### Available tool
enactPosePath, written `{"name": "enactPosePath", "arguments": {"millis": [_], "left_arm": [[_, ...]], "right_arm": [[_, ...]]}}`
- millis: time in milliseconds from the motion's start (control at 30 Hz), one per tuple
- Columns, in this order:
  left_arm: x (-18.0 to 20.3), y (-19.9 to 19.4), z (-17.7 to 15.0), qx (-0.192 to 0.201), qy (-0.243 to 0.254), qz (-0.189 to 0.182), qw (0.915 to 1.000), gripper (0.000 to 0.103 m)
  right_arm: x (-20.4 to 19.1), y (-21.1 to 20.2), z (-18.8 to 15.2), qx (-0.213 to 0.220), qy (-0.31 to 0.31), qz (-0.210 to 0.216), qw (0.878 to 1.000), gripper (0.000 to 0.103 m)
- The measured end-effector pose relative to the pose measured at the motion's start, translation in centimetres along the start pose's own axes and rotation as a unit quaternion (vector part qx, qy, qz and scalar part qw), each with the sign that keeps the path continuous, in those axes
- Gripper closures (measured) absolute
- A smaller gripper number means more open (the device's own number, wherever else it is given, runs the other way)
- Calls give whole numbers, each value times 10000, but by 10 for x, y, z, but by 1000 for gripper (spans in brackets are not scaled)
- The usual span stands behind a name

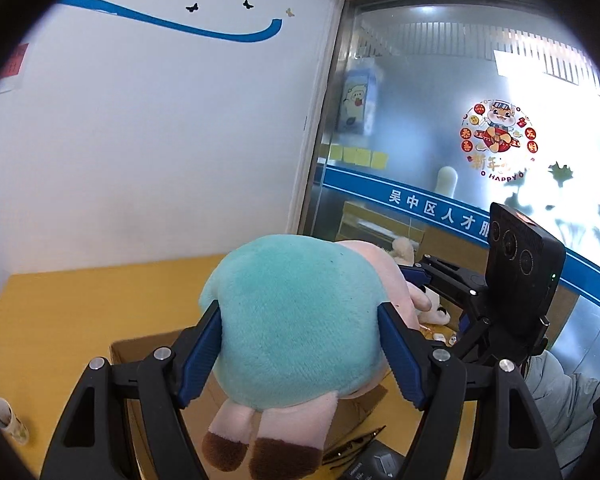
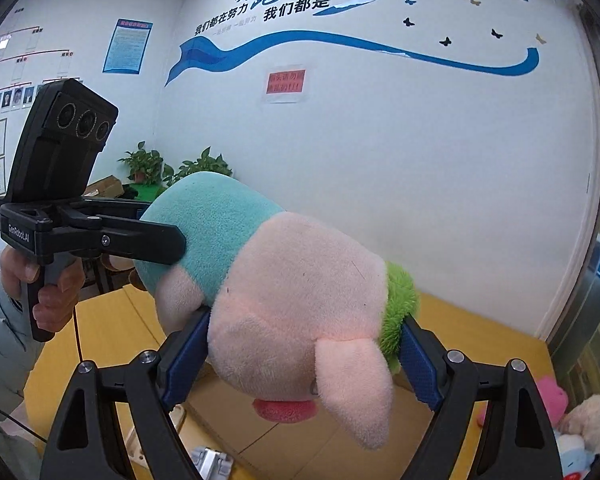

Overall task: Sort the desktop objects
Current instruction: 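Lift the held pig plush with both grippers and carry it over the cardboard box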

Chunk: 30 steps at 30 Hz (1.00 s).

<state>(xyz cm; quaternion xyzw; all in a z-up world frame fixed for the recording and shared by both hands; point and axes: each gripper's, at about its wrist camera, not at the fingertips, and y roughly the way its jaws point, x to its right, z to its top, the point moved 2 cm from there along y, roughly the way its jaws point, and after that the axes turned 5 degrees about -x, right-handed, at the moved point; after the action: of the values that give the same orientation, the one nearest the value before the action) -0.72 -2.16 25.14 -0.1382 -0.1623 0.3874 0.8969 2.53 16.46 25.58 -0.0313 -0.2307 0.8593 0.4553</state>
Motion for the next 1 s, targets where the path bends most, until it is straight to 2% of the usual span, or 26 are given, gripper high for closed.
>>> {"name": "enactPosePath", "arguments": {"millis": [200, 333, 500, 633, 733, 833, 1000], "left_arm": [[-25, 14, 34, 129, 89, 163, 9997, 28], [-55, 35, 41, 35, 17, 321, 9995, 28], [-99, 73, 25, -324, -274, 500, 9978, 28], [-140, 114, -3, -839, -702, 598, 9922, 28], [-166, 148, -31, -1286, -1062, 664, 9837, 28], [-193, 182, -64, -1816, -1329, 811, 9710, 28], [-224, 227, -112, -2749, -1785, 1110, 9382, 28]], "right_arm": [[25, 26, 42, 123, -93, -7, 9999, 18], [40, 74, 57, 27, -17, 105, 9999, 18], [59, 150, 46, -262, 226, 362, 9987, 18], [70, 227, 21, -726, 480, 602, 9944, 18], [78, 284, -8, -1159, 785, 813, 9868, 18], [81, 337, -44, -1667, 1051, 939, 9759, 18], [75, 405, -103, -2547, 1393, 1056, 9511, 18]]}}
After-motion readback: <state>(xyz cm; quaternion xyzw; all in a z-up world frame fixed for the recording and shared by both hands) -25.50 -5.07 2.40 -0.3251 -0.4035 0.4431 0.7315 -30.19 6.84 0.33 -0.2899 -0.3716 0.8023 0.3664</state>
